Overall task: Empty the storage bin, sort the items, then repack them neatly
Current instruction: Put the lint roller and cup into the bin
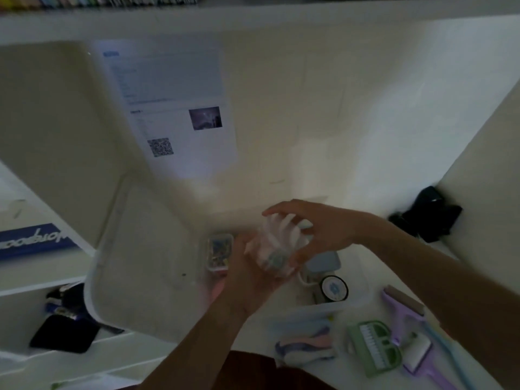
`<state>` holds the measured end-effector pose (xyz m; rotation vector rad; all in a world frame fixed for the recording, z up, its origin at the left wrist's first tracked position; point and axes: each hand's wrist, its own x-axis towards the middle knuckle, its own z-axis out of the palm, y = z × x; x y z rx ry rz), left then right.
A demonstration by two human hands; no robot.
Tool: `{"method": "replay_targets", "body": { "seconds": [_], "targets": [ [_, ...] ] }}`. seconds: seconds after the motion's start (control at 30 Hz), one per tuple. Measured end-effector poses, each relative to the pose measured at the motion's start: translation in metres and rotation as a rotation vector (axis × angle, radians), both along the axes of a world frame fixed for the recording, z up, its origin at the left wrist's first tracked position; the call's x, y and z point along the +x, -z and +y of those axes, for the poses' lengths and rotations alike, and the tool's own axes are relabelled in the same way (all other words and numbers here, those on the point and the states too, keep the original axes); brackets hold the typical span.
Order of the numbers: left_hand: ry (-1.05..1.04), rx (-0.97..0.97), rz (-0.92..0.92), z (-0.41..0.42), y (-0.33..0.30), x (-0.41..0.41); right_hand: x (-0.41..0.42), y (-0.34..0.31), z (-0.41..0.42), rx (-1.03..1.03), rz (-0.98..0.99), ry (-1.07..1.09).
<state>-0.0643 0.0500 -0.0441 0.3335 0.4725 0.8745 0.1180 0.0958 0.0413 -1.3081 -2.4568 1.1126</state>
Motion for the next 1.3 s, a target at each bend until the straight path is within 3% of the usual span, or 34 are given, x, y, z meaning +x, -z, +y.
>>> {"method": "replay_targets", "body": {
  "seconds": [0.1, 0.17, 0.37, 0.53, 0.67, 0.83, 1.0, 1.07, 1.2, 1.3],
  "targets": [
    [0.196, -0.105, 0.082, 0.013, 0.001, 0.001, 0.004, 0.001, 0.002, -0.141, 0.044, -0.016],
    [0.27, -0.146, 0.074, 0.018, -0.004, 0.004, 0.007, 0.003, 0.001, -0.115, 0.024, -0.032],
    [0.152, -0.017, 0.067, 0.022, -0.006, 0.017, 0.013, 0.0, -0.003, 0.172, -0.016, 0.056],
    [0.11, 0.092, 0.033, 0.029, 0.005, 0.02, 0.014, 0.002, 0.002, 0.269, -0.079, 0.217],
    [0.167, 0.066, 0.183, 0.039, 0.004, 0.021, 0.025, 0.013, 0.005, 0.254, -0.066, 0.205],
    [0.386, 0.073, 0.562, 0.051, 0.001, 0.023, 0.024, 0.017, 0.005, 0.408, -0.165, -0.054],
    [0.461, 0.04, 0.622, 0.059, 0.014, 0.021, 0.021, 0.026, 0.007, 0.441, -0.271, -0.091],
    [0.402, 0.011, 0.557, 0.057, 0.015, 0.022, 0.021, 0.027, 0.006, 0.415, -0.291, 0.03],
    [0.272, -0.018, 0.399, 0.051, 0.012, 0.029, 0.016, 0.024, -0.002, 0.259, -0.368, 0.488],
    [0.234, -0.037, 0.402, 0.046, 0.009, 0.033, 0.018, 0.021, -0.004, 0.18, -0.343, 0.438]
  ]
}}
